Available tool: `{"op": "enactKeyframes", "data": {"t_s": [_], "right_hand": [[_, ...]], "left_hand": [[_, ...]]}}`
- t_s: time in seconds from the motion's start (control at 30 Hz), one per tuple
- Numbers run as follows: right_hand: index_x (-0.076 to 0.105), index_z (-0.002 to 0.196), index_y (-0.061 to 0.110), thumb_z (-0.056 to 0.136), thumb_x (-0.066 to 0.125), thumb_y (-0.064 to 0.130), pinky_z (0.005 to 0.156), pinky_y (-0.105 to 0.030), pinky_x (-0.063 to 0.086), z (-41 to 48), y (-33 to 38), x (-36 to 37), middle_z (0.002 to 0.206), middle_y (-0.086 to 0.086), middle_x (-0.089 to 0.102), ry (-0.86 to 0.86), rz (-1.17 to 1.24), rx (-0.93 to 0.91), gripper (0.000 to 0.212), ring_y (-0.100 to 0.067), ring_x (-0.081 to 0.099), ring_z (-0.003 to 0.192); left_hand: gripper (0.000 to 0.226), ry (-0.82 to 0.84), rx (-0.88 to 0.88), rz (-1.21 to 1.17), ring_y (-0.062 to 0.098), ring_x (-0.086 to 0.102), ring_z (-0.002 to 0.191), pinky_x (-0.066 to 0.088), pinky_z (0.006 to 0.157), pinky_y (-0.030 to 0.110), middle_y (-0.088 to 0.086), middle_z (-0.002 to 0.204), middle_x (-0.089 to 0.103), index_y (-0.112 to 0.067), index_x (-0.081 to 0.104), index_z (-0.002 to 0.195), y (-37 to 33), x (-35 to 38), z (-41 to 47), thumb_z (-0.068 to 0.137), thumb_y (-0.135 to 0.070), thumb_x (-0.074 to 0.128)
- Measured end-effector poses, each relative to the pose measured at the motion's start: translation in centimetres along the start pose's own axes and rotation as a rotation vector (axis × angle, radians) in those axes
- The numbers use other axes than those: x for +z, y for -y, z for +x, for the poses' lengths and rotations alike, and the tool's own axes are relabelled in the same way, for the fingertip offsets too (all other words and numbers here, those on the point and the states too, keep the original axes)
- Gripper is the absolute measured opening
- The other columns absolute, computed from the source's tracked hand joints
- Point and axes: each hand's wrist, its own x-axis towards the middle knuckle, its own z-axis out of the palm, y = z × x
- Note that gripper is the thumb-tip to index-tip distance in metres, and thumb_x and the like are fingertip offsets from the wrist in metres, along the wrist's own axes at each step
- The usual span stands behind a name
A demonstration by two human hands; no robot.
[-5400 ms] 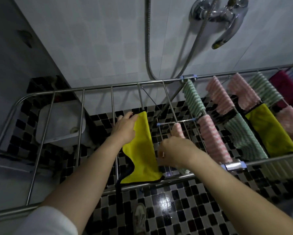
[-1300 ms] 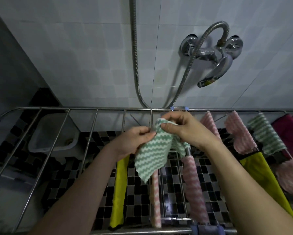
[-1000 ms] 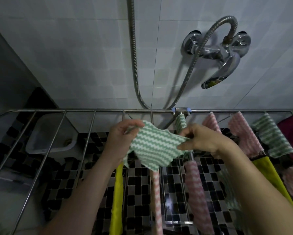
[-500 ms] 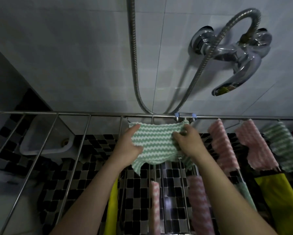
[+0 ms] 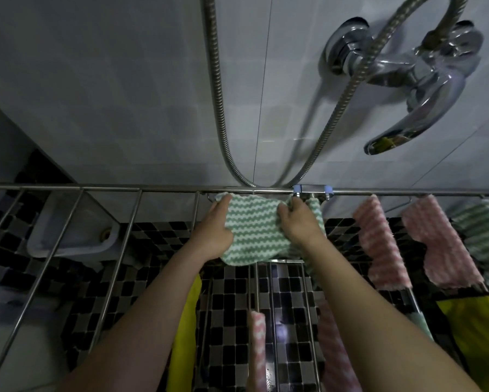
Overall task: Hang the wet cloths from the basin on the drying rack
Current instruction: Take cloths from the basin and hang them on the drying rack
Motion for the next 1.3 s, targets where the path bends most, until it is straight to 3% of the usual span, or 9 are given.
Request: {"op": "enactKeyframes", "data": {"t_s": [0.27,0.33,0.47,0.6,0.83,1.0,1.1,1.2,1.3], "right_hand": [[0.050,0.111,0.012,0.102,0.043,0.033,0.076,-0.032,0.058,-7.8,-0.2,-4.2,0.101,-0.008,0.068,0.111,0.465,-0.178,0.024,-0.019,0.069,0.090],[0.046,0.108,0.010,0.103,0.041,0.033,0.082,-0.043,0.054,-7.6,-1.3,-2.8,0.099,-0.012,0.064,0.097,0.371,-0.147,0.023,-0.028,0.065,0.094],[0.037,0.117,0.009,0.104,0.035,0.029,0.075,-0.032,0.040,-4.8,-2.5,0.9,0.092,-0.004,0.055,0.046,0.097,-0.050,0.023,-0.027,0.058,0.090],[0.031,0.106,0.016,0.104,0.034,0.027,0.074,-0.035,0.042,-2.5,-2.2,2.2,0.085,-0.004,0.055,-0.027,0.066,0.010,0.012,-0.029,0.057,0.082],[0.032,0.116,0.017,0.103,0.037,0.024,0.078,-0.042,0.048,-1.1,-1.5,2.8,0.096,-0.013,0.062,-0.159,0.098,-0.013,0.016,-0.035,0.062,0.087],[0.030,0.135,0.013,0.098,0.047,0.023,0.082,-0.041,0.049,-1.6,-0.9,2.7,0.107,-0.017,0.065,-0.145,0.049,0.003,0.042,-0.038,0.063,0.095],[0.034,0.142,0.017,0.090,0.056,0.018,0.091,-0.044,0.051,-2.1,-1.3,2.5,0.115,-0.016,0.064,-0.190,-0.059,-0.103,0.057,-0.036,0.061,0.103],[0.063,0.121,0.015,0.093,0.057,0.019,0.085,-0.038,0.054,-2.9,-1.1,2.3,0.103,-0.011,0.072,-0.128,-0.035,-0.150,0.030,-0.028,0.066,0.096],[0.075,0.094,0.014,0.092,0.060,0.024,0.078,-0.036,0.056,-3.4,-0.7,2.5,0.088,-0.008,0.075,-0.024,0.057,-0.125,0.018,-0.023,0.069,0.084]], "left_hand": [[0.071,0.162,0.075,-0.645,0.002,0.061,0.111,0.052,0.085,0.024,-0.032,0.121,0.058,-0.051,0.048,0.128,-0.6,-3.9,-7.5,0.076,-0.005,0.062],[0.072,0.185,0.013,-0.479,0.004,0.055,0.116,0.048,0.084,0.019,-0.025,0.130,0.051,-0.048,0.038,0.135,-0.2,-3.2,-7.5,0.086,-0.001,0.059],[0.082,0.112,-0.048,0.077,0.019,0.035,0.134,0.042,0.101,0.032,-0.008,0.160,0.006,-0.029,0.002,0.154,-0.4,-0.6,-4.9,0.091,0.001,0.045],[0.089,0.058,-0.100,0.253,0.024,0.049,0.113,0.047,0.088,0.035,-0.005,0.162,-0.011,-0.026,-0.014,0.153,-0.7,0.4,-2.3,0.092,-0.004,0.048],[0.092,0.005,-0.077,0.263,0.026,0.045,0.125,0.043,0.088,0.029,0.003,0.160,0.004,-0.022,-0.010,0.153,-0.5,0.8,0.1,0.089,-0.007,0.055],[0.086,0.008,-0.064,0.231,0.027,0.050,0.118,0.047,0.093,0.034,0.007,0.156,0.014,-0.026,0.007,0.152,-0.6,1.1,-0.9,0.086,-0.014,0.060],[0.068,-0.151,0.016,0.362,0.025,0.049,0.125,0.042,0.092,0.031,0.007,0.158,0.020,-0.022,0.015,0.153,-0.9,2.1,-2.6,0.095,-0.021,0.052],[0.054,-0.200,0.123,0.232,0.012,0.055,0.095,0.042,0.076,0.023,-0.005,0.114,0.053,-0.027,0.037,0.145,-1.6,3.3,-4.1,0.094,-0.032,0.055],[0.062,-0.141,0.134,0.221,0.009,0.048,0.079,0.037,0.064,0.021,-0.009,0.090,0.047,-0.028,0.036,0.145,-1.3,4.6,-4.6,0.089,-0.028,0.063]]}}
